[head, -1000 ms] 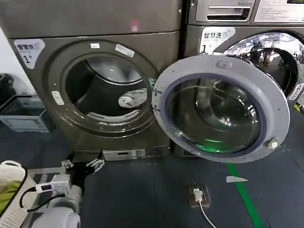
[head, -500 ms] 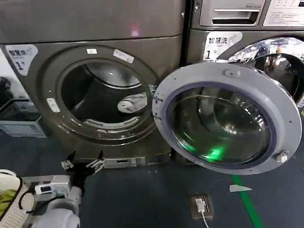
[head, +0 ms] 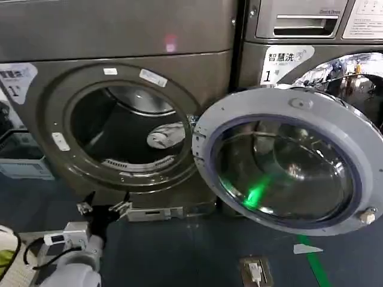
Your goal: Grasp the clothes from the dryer.
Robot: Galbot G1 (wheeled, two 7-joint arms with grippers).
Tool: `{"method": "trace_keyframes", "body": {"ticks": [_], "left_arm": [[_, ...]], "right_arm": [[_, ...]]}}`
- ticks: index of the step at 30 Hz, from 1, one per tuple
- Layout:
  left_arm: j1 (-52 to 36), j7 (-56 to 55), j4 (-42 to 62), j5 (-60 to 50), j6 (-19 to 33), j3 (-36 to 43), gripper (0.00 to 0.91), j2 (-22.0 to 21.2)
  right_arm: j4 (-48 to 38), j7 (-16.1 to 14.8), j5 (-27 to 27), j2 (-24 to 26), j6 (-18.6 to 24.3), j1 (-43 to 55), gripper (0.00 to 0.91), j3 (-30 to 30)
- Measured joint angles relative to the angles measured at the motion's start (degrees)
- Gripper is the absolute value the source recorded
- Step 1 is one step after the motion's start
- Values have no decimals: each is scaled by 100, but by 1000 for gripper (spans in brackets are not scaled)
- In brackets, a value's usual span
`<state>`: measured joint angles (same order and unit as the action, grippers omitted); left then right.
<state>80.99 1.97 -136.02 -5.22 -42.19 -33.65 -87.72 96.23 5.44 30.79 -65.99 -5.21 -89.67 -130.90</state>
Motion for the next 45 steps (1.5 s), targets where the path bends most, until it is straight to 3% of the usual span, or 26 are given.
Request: {"method": "trace_keyframes", "body": {"ticks": [45], "left_arm": [[71, -16, 68, 262, 0, -71, 907, 37]], "right_arm": [[93, 4, 16, -101, -4, -87, 907, -10]]}}
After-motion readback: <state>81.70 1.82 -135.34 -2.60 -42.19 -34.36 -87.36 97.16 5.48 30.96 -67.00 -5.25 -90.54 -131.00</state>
